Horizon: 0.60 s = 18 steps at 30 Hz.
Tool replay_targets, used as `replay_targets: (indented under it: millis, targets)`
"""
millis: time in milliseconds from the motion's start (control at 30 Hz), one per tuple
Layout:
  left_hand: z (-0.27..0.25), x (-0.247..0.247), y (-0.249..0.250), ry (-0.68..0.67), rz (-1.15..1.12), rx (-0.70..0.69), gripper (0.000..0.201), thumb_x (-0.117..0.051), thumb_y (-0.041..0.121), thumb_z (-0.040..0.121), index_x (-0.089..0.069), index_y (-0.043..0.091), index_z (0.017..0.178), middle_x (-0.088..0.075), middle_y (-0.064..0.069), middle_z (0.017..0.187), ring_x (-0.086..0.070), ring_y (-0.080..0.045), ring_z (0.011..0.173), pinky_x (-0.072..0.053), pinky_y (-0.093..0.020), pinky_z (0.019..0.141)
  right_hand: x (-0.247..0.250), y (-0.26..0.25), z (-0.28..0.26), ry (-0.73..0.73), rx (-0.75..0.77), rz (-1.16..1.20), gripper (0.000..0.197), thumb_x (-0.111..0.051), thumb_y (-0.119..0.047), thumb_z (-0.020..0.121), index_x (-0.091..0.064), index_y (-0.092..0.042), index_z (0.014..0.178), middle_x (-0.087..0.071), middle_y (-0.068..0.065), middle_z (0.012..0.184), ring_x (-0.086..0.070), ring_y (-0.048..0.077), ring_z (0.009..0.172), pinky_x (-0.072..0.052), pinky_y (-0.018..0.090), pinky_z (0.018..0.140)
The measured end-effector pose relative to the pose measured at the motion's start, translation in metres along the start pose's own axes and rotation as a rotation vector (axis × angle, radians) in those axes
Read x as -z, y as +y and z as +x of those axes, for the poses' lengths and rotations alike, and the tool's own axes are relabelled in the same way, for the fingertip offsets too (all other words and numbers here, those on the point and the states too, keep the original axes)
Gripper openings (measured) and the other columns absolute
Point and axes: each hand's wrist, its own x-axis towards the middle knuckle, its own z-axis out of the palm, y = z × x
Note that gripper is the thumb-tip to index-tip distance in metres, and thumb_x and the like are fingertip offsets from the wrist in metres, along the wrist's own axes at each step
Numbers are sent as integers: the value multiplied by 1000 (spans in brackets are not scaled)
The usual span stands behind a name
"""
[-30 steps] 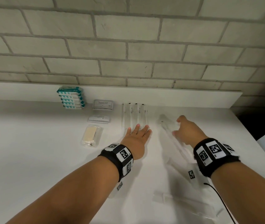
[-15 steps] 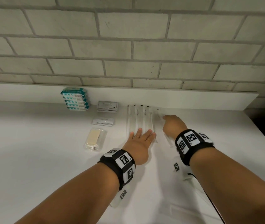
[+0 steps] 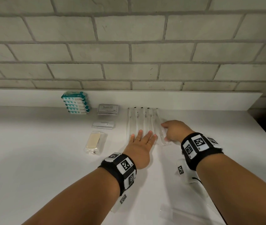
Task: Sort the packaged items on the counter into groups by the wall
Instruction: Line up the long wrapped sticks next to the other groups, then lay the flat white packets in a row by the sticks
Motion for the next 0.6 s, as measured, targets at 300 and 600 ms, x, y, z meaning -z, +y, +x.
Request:
replay_targets:
  millis: [300,600]
  targets:
    - [-2,2,0,40,74,6,89,-37,2,84,18,24,150,23,1,159,23,-30,145,13,-46,116,5,4,-25,5,-3,171,86,-65,-38,85,-16,-20,154,-40,1,152,-40,22,137,-35,31,110]
    - [-34,-2,49,178,22,-279,59,-34,18,101,-10,22,154,-5,2,162,5,-26,149,-1,-45,121,2,68,-110,-55,-85,288,64,-67,-46,85,-46,-25,142,-41,-3,150,-41,19,135,-31,29,103]
